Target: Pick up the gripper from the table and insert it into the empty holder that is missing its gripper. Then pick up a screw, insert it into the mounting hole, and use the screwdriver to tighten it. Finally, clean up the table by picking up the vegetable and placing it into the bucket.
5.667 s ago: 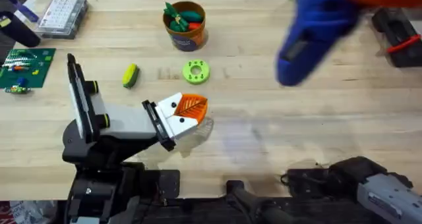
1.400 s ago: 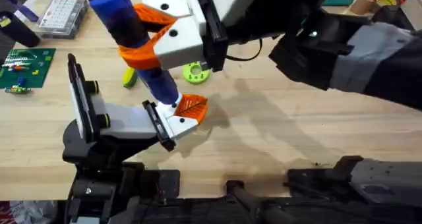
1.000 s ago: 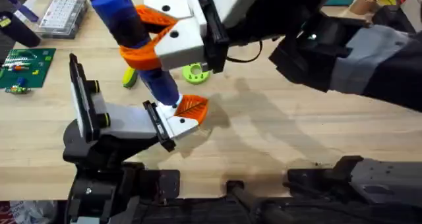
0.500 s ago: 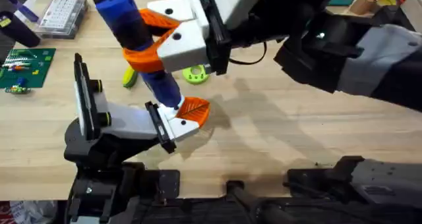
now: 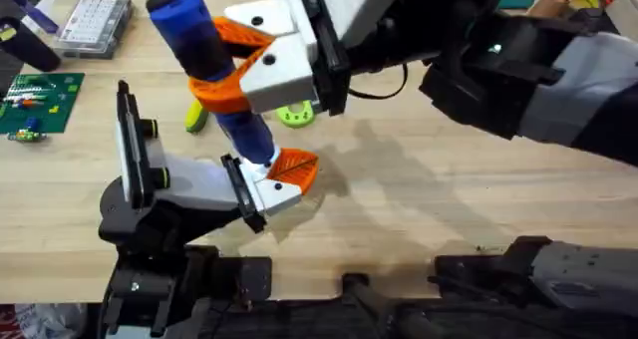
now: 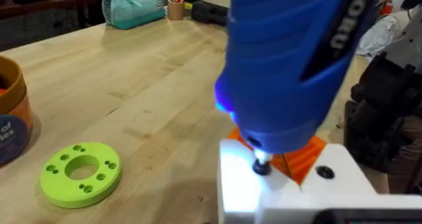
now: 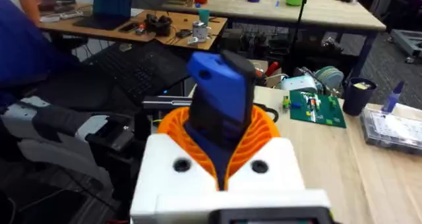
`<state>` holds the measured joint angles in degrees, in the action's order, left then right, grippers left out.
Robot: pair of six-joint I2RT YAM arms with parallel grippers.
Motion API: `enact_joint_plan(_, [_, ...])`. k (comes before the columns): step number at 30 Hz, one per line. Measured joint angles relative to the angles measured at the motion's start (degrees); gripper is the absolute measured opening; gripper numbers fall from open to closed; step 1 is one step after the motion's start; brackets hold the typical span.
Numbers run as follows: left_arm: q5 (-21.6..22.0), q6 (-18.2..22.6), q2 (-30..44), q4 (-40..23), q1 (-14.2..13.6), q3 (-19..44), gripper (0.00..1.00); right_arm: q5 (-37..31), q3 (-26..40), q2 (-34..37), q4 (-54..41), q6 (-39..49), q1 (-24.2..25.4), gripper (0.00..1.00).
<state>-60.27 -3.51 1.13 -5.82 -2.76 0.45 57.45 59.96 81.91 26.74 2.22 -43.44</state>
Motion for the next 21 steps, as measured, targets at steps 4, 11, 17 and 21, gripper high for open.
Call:
enact_joint_plan(4, [0.0, 0.0, 0.0, 0.0, 0.0, 0.0, 0.013, 0.0, 0.0, 0.0, -0.3, 0.3, 0.0, 0.028])
enact_joint_plan(11, [-0.2, -0.2, 0.0, 0.0, 0.0, 0.0, 0.013, 0.0, 0.5, -0.2, -2.7, 1.4, 0.0, 0.028])
enact_joint_plan(17, [-0.4, -0.2, 0.1, 0.0, 0.0, -0.1, 0.013, 0.0, 1.0, -0.9, -5.6, 3.5, 0.0, 0.028])
enact_joint_plan(21, [-0.4, -0.4, 0.2, 0.0, 0.0, -0.1, 0.013, 0.0, 1.2, -1.0, -6.8, 4.4, 0.0, 0.028])
